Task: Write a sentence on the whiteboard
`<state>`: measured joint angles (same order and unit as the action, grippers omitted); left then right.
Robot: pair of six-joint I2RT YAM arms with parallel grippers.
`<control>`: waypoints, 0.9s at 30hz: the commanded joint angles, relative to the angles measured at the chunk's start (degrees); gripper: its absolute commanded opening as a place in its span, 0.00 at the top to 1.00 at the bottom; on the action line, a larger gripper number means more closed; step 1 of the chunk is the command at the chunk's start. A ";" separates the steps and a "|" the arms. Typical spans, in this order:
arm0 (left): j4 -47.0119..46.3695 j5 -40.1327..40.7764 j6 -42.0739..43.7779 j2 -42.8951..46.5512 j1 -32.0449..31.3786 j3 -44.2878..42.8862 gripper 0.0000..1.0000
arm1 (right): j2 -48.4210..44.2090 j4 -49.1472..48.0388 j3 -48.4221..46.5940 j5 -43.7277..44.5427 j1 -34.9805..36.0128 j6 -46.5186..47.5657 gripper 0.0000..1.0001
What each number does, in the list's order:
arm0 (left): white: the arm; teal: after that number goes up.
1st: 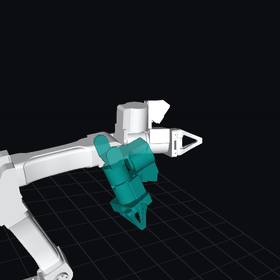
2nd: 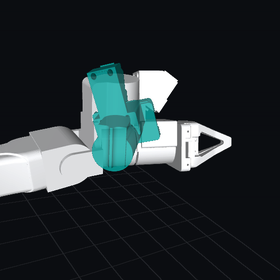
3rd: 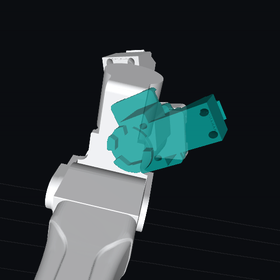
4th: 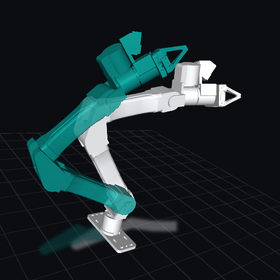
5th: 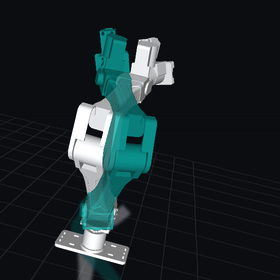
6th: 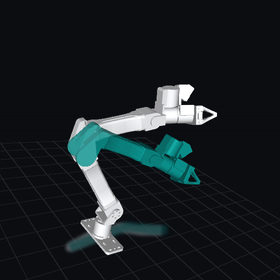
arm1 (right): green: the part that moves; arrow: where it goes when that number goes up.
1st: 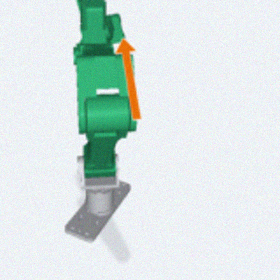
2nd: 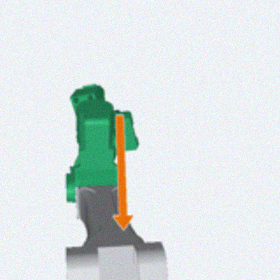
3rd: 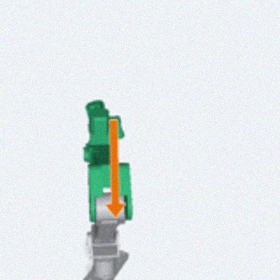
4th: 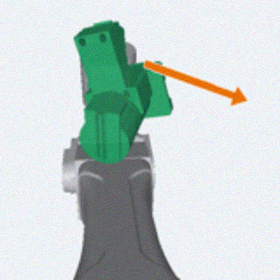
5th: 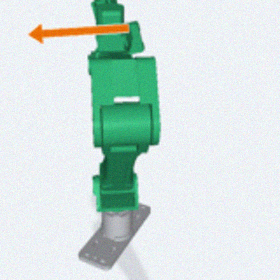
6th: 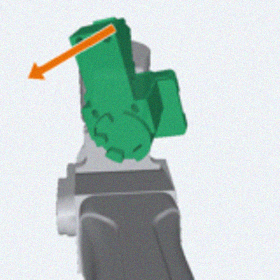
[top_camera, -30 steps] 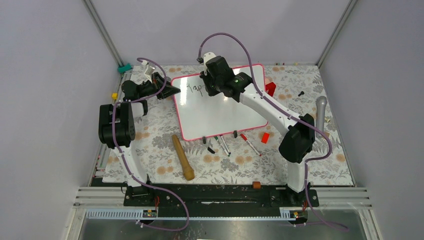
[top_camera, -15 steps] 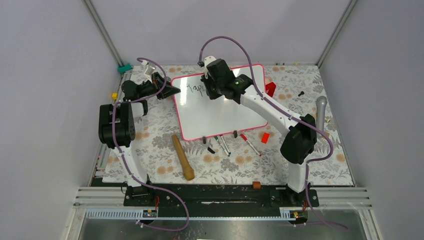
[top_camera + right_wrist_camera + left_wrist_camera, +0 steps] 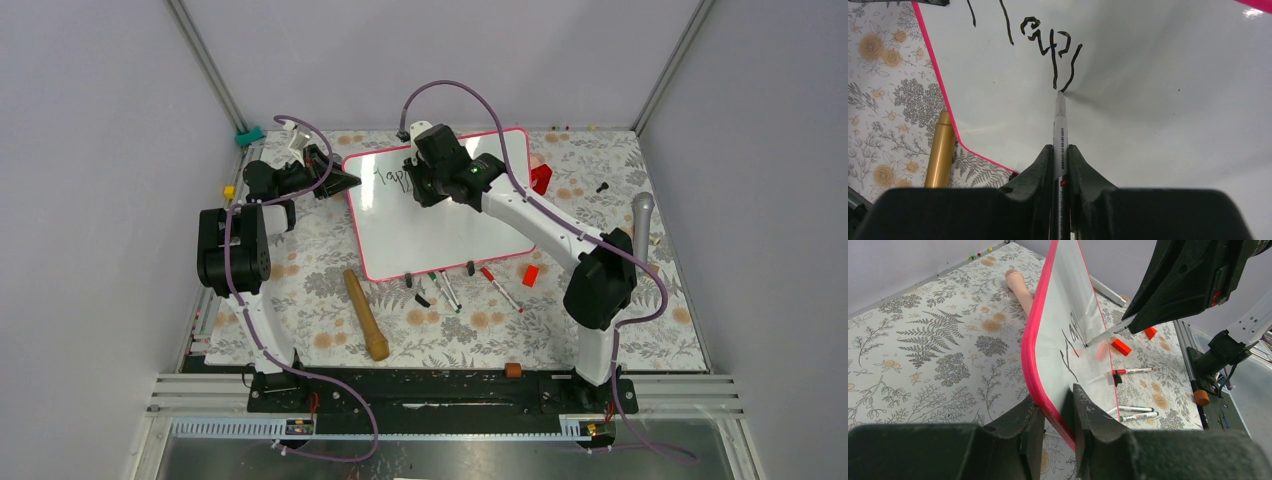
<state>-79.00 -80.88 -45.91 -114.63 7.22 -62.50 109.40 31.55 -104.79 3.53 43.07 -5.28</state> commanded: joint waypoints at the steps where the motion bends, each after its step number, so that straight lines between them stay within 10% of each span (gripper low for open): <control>1: -4.72 -13.94 8.12 -1.32 -0.81 1.11 1.00 | -2.94 0.26 -0.97 0.98 -0.40 -0.24 1.00; 27: -4.75 -13.95 7.93 -1.55 -0.81 0.93 1.00 | 2.88 3.83 -12.99 4.46 -0.36 2.03 1.00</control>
<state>-79.02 -80.93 -45.91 -114.63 7.20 -62.52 111.33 34.13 -115.39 6.66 43.03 -4.14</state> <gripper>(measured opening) 0.232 0.180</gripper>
